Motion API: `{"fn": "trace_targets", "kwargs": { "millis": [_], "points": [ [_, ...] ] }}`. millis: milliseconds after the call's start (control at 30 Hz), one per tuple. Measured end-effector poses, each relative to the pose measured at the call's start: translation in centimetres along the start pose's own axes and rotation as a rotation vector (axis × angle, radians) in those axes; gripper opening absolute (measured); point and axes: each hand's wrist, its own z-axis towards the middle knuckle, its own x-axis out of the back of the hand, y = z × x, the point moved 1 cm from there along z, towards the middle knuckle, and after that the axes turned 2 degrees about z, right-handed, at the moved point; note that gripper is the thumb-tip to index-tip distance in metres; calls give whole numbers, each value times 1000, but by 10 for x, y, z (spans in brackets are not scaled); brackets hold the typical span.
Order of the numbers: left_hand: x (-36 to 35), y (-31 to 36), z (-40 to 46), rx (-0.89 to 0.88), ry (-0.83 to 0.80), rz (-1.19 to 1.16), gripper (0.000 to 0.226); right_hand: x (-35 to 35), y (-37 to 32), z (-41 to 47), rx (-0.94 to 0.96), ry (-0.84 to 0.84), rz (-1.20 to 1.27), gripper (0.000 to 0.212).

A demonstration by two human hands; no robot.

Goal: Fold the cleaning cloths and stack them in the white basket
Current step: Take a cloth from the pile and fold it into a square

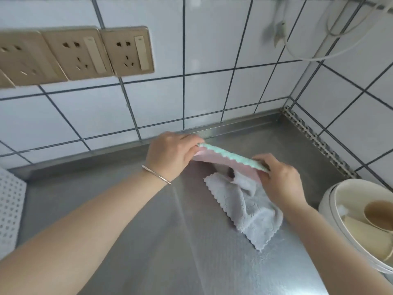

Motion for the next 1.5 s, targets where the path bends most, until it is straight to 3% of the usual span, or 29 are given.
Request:
{"fn": "trace_targets", "kwargs": {
  "millis": [133, 233, 300, 400, 533, 633, 733, 800, 867, 933, 1033, 1133, 1233, 1400, 1467, 1500],
  "points": [
    [94, -24, -2, 75, 24, -18, 33, 58, -52, 16, 241, 16, 113, 11],
    [164, -44, -16, 157, 4, -80, 42, 86, -100, 22, 352, -36, 211, 45],
    [199, -61, -32, 234, -32, -143, 41, 92, -129, 27, 330, -133, 268, 53],
    [229, -95, -68, 396, -141, -154, 27, 75, -162, 31, 275, -313, 240, 37],
    [234, -135, -121, 605, -286, -71, 18, 23, -197, 29, 403, -390, 76, 27],
    [241, -153, -135, 699, -272, 25, 21, 0, -220, 33, 380, -303, -33, 26],
    [262, -159, -143, 710, -160, 149, 21, 10, -247, 31, 383, -54, -35, 33],
    [277, -152, -155, 643, -48, 247, 25, 24, -257, 21, 510, 137, 26, 34],
    [287, -138, -179, 500, 40, 312, 33, 28, -256, 8, 617, 181, 58, 27],
    [285, -122, -212, 381, 25, 299, 34, 20, -248, -10, 690, 125, 66, 20],
    [252, -103, -273, 308, -168, 211, 34, -11, -219, -47, 751, -44, 63, 11],
    [207, -88, -334, 321, -364, 122, 32, -51, -193, -96, 710, -348, -8, 48],
    [176, -69, -382, 308, -481, 71, 28, -84, -173, -147, 601, -667, -57, 67],
    [158, -43, -423, 298, -792, 58, 38, -90, -186, -172, 680, -1021, -154, 67],
    [161, -43, -419, 373, -813, 20, 37, -85, -190, -165, 540, -1223, -190, 97],
    [161, -47, -413, 459, -771, -10, 34, -87, -190, -158, 479, -1225, -178, 101]
  ]
}}
